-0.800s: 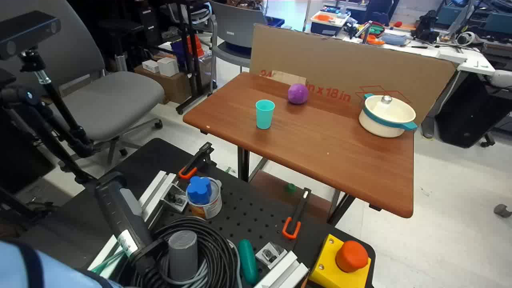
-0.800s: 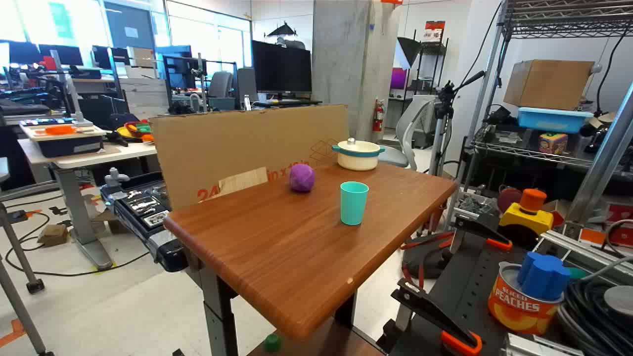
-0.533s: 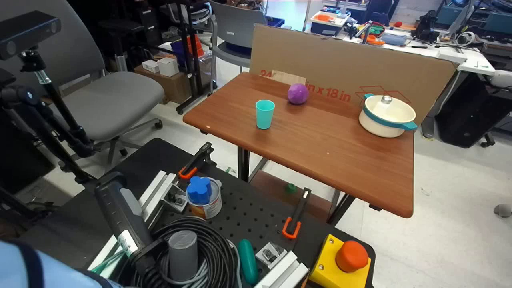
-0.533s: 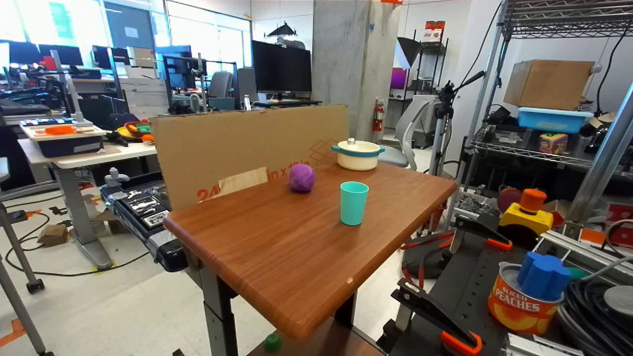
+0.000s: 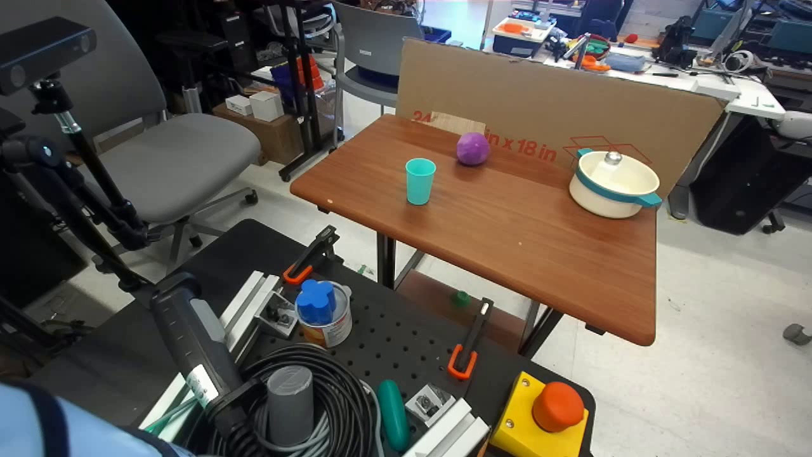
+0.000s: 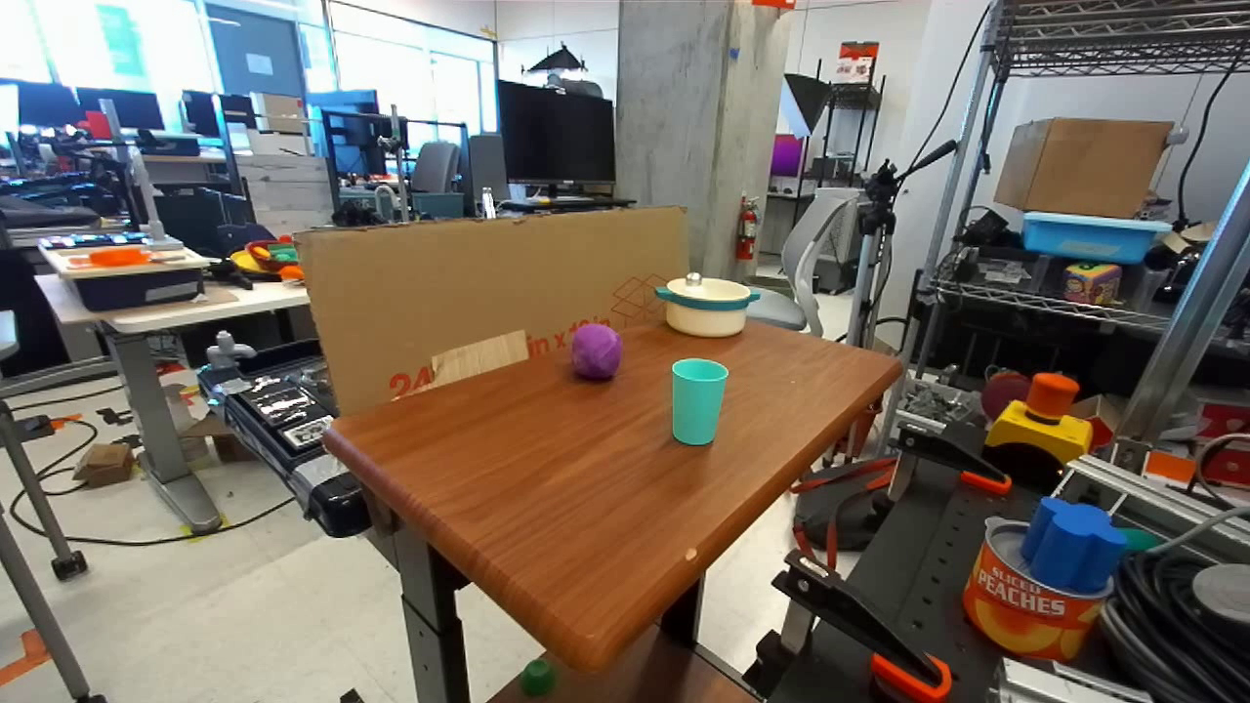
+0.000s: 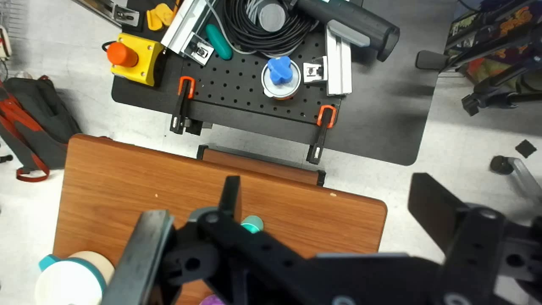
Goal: Move the cup to the right
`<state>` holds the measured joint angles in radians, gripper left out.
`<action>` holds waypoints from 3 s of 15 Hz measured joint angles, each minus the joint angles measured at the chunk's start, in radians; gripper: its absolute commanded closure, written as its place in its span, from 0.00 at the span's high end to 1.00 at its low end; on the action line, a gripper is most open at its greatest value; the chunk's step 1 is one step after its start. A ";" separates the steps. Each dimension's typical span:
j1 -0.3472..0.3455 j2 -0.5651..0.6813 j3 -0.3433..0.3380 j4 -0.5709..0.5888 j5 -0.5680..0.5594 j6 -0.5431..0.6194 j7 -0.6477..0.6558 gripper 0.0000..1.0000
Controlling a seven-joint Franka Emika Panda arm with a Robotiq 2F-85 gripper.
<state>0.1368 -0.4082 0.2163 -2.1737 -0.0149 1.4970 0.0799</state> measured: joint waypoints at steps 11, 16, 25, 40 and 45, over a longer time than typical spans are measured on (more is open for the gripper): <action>-0.084 0.311 -0.095 -0.122 -0.006 0.466 0.071 1.00; -0.084 0.494 -0.112 -0.018 -0.007 0.508 0.122 1.00; -0.061 0.742 -0.141 0.160 -0.109 0.504 0.211 1.00; -0.002 1.007 -0.169 0.376 -0.144 0.352 0.243 0.28; -0.003 1.007 -0.174 0.417 -0.117 0.291 0.242 0.19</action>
<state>0.1336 0.5983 0.0424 -1.7563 -0.1320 1.7884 0.3214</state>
